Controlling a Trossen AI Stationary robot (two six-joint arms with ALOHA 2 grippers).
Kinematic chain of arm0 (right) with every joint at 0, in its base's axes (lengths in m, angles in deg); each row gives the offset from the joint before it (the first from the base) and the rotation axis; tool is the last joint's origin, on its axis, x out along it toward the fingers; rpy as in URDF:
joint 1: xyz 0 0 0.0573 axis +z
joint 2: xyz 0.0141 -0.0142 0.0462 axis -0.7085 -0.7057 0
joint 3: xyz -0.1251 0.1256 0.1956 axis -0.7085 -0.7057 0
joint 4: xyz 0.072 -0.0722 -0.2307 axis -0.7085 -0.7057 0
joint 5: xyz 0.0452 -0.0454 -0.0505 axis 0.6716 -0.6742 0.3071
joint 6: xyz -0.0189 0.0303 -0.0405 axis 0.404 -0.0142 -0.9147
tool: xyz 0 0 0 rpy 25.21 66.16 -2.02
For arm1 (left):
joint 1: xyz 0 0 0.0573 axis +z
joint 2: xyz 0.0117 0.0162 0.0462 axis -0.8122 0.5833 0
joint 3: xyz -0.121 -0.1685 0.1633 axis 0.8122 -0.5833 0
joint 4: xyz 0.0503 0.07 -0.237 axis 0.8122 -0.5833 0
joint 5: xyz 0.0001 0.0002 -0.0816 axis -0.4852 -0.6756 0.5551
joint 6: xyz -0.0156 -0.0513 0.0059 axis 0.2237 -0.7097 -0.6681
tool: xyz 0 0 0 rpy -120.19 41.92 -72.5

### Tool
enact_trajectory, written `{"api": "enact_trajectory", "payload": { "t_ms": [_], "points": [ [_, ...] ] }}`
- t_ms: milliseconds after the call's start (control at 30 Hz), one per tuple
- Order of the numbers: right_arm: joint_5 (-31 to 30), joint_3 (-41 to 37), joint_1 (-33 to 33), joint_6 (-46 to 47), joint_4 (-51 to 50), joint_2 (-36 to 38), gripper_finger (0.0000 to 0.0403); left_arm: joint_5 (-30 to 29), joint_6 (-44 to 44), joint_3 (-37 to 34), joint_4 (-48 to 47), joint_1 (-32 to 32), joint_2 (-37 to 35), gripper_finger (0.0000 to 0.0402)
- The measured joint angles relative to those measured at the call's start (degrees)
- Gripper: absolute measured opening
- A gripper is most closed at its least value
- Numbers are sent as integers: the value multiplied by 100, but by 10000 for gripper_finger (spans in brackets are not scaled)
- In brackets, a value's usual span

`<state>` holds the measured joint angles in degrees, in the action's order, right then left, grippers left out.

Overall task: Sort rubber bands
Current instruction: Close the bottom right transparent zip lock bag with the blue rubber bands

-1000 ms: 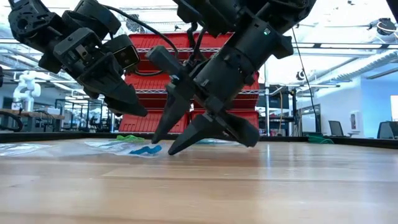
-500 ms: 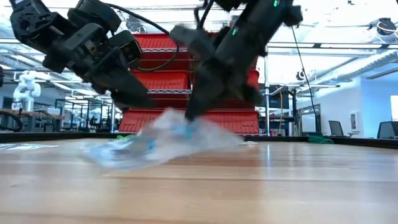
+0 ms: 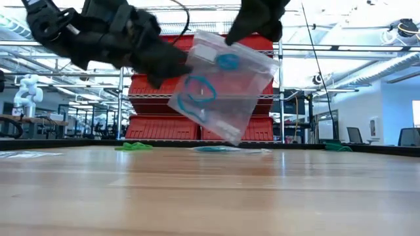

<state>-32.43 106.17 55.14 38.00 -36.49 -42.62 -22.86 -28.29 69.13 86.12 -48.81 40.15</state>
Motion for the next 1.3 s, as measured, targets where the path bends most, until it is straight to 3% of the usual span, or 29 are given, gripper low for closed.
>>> {"api": "enact_trajectory", "payload": {
  "t_ms": [267, 433, 500, 733, 833, 1100, 1300],
  "points": [
    [185, -2, -32, -359, -864, 202, 0, 332, 386, 733, -237, 128, -79, 216],
    [181, -2, -32, -621, -916, 202, 0, 332, 723, 1531, -2172, 123, 67, 216],
    [180, -2, -32, -727, -918, 202, 0, 298, 820, 1765, -2537, 123, 150, 216],
    [177, -2, -32, -878, -987, 202, 0, 249, 913, 2070, -2572, 123, 254, 208],
    [173, -2, -32, -883, -1025, 202, 0, 126, 917, 2078, -2588, 123, 254, 172],
    [148, -2, -32, -985, -1008, 202, 0, 183, 1062, 2078, -2675, 123, 254, 15],
    [165, -2, 13, -848, -996, 202, 0, 214, 1123, 2078, -2673, 62, 254, 4]
  ]
}}
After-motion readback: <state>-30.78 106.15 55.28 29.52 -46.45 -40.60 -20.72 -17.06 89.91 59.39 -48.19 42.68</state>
